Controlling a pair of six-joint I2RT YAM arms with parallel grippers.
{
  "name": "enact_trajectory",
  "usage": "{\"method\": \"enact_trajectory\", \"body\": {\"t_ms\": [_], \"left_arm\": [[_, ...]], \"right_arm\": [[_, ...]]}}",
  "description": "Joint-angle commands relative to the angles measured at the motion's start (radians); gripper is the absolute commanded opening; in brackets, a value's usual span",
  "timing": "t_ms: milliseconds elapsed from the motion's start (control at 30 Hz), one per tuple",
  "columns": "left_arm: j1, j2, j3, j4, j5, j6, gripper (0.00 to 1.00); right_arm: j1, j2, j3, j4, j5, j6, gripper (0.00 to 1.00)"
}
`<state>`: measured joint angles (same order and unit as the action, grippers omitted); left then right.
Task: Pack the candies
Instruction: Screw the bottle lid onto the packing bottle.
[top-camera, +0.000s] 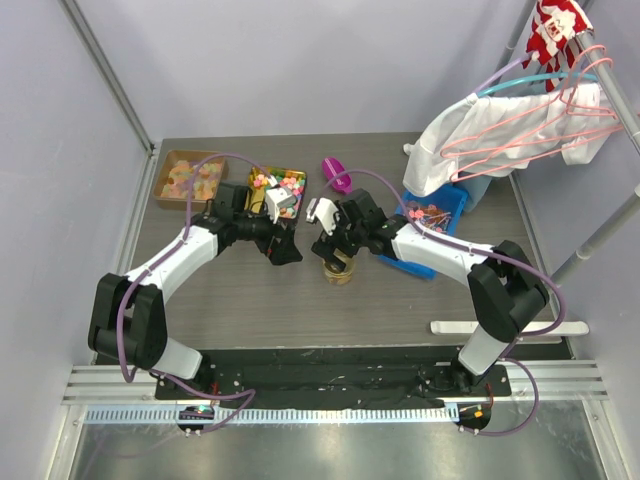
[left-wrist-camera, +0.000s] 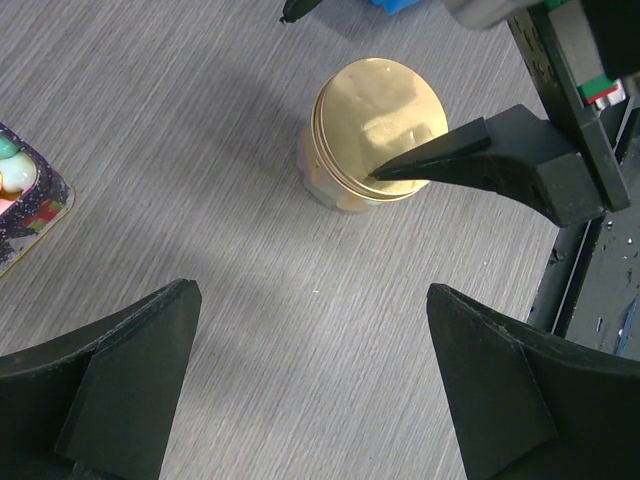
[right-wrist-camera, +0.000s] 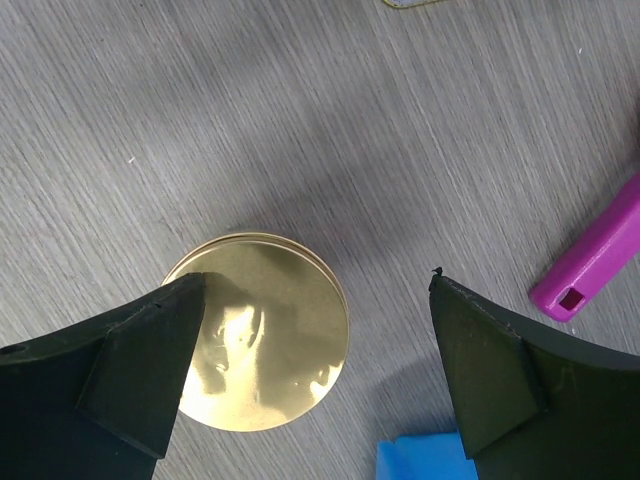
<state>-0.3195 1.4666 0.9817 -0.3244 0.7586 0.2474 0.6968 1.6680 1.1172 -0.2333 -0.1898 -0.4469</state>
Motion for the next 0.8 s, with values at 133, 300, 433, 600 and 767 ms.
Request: {"method": "enact_trajectory", "body": {"t_ms": [133, 300, 433, 600, 767], "left_arm": [[-0.006, -0.022, -0.011, 0.059, 0.016, 0.045, 1.00], [-0.061, -0.041, -0.098, 0.172, 0.019, 0.121, 1.00], [-0.090, -0.065, -0.247, 0.445, 0.106, 0.121, 1.00], [-0.121, -0.026, -0.354, 0.731, 0.124, 0.023, 1.00], [-0.136, 0.076, -0.445, 1.034, 0.067, -0.059, 1.00]], "right_arm": [[0.001, -0.068, 0.003, -0.017, 0.032, -0.013, 1.00], [-0.014, -0.157, 0.020, -0.055, 0.038, -0.050, 1.00], [-0.042, -0.218, 0.013, -0.095, 0.006, -0.081, 1.00], [-0.082, -0.266, -0.007, -0.103, -0.022, -0.090, 1.00], [-0.103, -0.274, -0.005, -0.110, -0.033, -0.090, 1.00]]}}
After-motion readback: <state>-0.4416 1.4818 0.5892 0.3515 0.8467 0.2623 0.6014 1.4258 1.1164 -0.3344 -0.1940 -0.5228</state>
